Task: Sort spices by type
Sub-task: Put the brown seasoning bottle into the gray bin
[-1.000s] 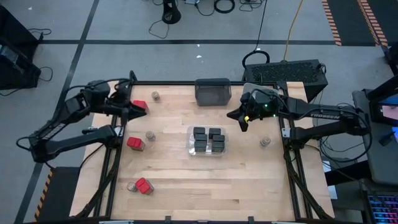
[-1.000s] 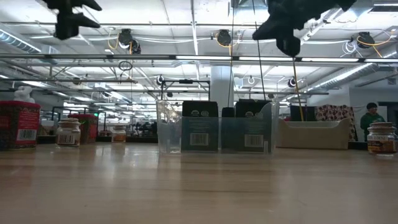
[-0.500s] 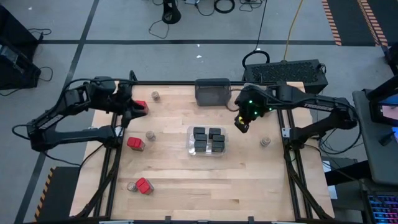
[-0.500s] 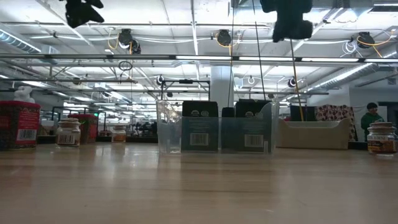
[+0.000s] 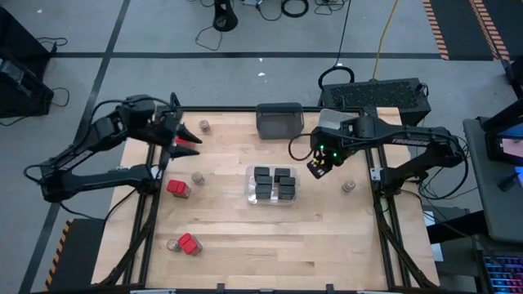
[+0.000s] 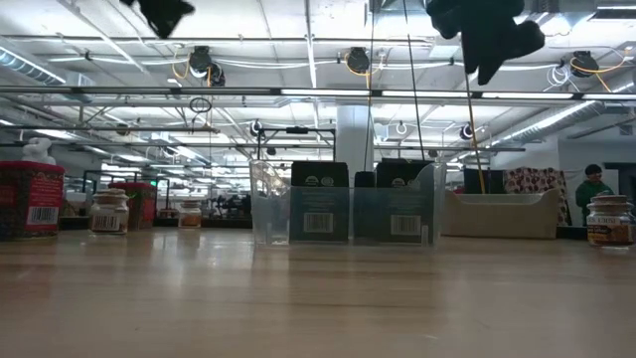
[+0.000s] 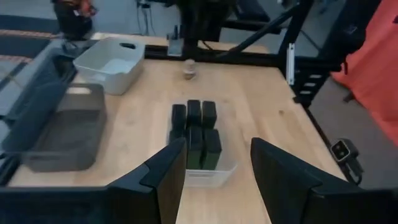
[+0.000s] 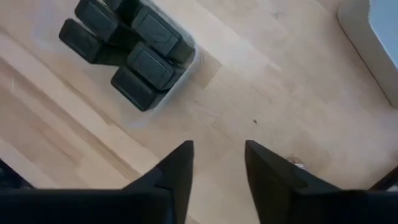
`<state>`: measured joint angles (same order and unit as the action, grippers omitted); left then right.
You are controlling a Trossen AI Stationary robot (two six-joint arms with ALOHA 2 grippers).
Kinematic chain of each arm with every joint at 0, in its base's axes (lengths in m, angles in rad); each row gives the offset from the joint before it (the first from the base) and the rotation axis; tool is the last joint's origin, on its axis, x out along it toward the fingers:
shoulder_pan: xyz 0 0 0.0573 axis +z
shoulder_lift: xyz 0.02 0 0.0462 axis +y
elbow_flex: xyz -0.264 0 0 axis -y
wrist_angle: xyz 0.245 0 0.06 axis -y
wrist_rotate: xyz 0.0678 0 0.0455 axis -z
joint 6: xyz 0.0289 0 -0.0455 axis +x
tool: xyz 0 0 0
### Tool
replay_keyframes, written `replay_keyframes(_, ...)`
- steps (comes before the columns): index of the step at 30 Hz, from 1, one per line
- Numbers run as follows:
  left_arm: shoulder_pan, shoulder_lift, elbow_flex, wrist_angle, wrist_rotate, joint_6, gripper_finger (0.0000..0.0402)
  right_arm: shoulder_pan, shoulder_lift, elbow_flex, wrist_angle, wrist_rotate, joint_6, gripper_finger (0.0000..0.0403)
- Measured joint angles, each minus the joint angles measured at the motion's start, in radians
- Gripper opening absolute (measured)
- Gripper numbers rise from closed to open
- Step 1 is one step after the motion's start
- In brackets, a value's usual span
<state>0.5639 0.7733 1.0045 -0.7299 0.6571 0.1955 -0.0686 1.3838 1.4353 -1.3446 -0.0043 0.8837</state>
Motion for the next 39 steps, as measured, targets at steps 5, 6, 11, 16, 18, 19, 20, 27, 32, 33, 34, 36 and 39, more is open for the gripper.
replay_keyframes(5, 0.078, 0.029, -0.077, 0.054, 0.161, -0.005, 0.0184, 0.026, 0.000, -0.006, -0.028, 0.018, 0.045, 0.0181)
replay_keyframes(6, 0.090, 0.032, -0.079, 0.064, 0.197, -0.005, 0.0184, 0.030, 0.000, -0.013, -0.028, 0.026, 0.052, 0.0189)
replay_keyframes(11, 0.135, 0.041, -0.078, 0.117, 0.246, -0.040, 0.0184, 0.046, -0.003, -0.057, -0.031, 0.035, 0.057, 0.0217)
replay_keyframes(16, 0.145, 0.038, -0.078, 0.202, 0.250, -0.147, 0.0184, 0.044, -0.004, -0.082, -0.041, 0.030, -0.004, 0.0232)
replay_keyframes(18, 0.145, 0.038, -0.078, 0.242, 0.243, -0.196, 0.0184, 0.044, -0.005, -0.088, -0.056, 0.026, -0.037, 0.0235)
replay_keyframes(19, 0.145, 0.038, -0.078, 0.258, 0.234, -0.218, 0.0184, 0.044, -0.009, -0.095, -0.061, 0.026, -0.054, 0.0237)
replay_keyframes(20, 0.145, 0.038, -0.078, 0.270, 0.228, -0.238, 0.0184, 0.044, -0.017, -0.107, -0.065, 0.026, -0.067, 0.0238)
replay_keyframes(27, 0.132, 0.038, -0.078, 0.304, 0.141, -0.320, 0.0184, 0.044, -0.142, -0.280, 0.014, 0.025, -0.114, 0.0240)
replay_keyframes(32, 0.114, 0.038, -0.078, 0.304, 0.082, -0.334, 0.0184, 0.041, -0.196, -0.426, 0.014, 0.025, -0.088, 0.0240)
replay_keyframes(33, 0.113, 0.038, -0.078, 0.304, 0.071, -0.341, 0.0184, 0.041, -0.198, -0.453, 0.015, 0.026, -0.082, 0.0240)
replay_keyframes(34, 0.113, 0.038, -0.078, 0.305, 0.061, -0.346, 0.0184, 0.041, -0.198, -0.479, 0.016, 0.025, -0.079, 0.0240)
replay_keyframes(36, 0.113, 0.039, -0.078, 0.305, 0.047, -0.348, 0.0184, 0.041, -0.188, -0.521, 0.019, 0.026, -0.086, 0.0240)
replay_keyframes(39, 0.113, 0.046, -0.078, 0.304, 0.044, -0.349, 0.0184, 0.034, -0.170, -0.566, 0.038, 0.028, -0.120, 0.0241)
